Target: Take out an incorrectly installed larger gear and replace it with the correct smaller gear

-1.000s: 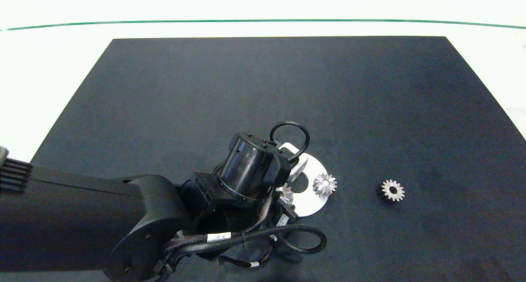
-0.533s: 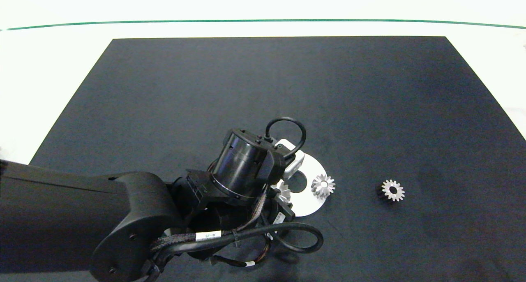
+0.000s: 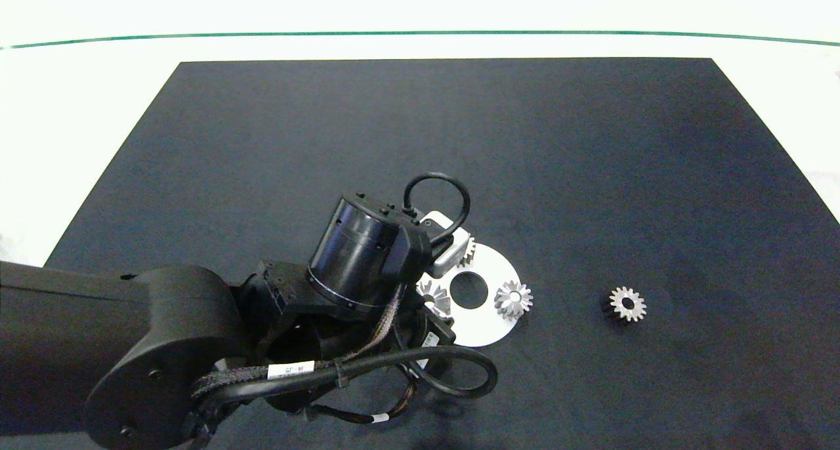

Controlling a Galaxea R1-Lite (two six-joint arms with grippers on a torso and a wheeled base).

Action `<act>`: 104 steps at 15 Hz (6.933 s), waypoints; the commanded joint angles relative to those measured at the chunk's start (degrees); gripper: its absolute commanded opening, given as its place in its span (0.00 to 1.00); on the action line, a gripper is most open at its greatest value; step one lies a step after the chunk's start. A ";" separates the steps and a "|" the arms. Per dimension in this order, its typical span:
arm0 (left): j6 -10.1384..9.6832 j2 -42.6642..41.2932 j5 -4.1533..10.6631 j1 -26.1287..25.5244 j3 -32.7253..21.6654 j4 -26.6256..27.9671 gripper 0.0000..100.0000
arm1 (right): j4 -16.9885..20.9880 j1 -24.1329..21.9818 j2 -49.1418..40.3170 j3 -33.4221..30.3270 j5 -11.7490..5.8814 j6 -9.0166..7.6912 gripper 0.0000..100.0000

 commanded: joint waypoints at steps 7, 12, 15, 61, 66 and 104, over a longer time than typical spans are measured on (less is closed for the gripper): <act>0.21 -1.62 0.17 9.66 2.21 0.12 0.25 | 0.23 -0.23 -0.85 0.05 -0.19 0.06 1.00; 0.30 -1.35 -0.18 16.26 2.48 -0.06 0.25 | 0.23 -0.23 -1.20 0.23 -0.19 0.06 1.00; 0.30 -1.62 -0.35 16.70 3.62 -0.06 0.25 | 0.32 -0.23 -1.29 0.23 -0.19 0.06 1.00; -1.81 -60.33 -1.23 36.65 24.63 10.67 1.00 | -37.91 17.26 48.81 1.46 -7.49 -4.87 0.99; -0.23 -61.91 -1.23 36.65 25.51 10.67 1.00 | -37.91 17.26 48.72 1.55 -8.54 -2.14 0.88; 0.21 -63.93 -1.15 36.65 29.81 10.58 1.00 | -45.82 17.26 50.13 5.85 -11.36 2.17 0.13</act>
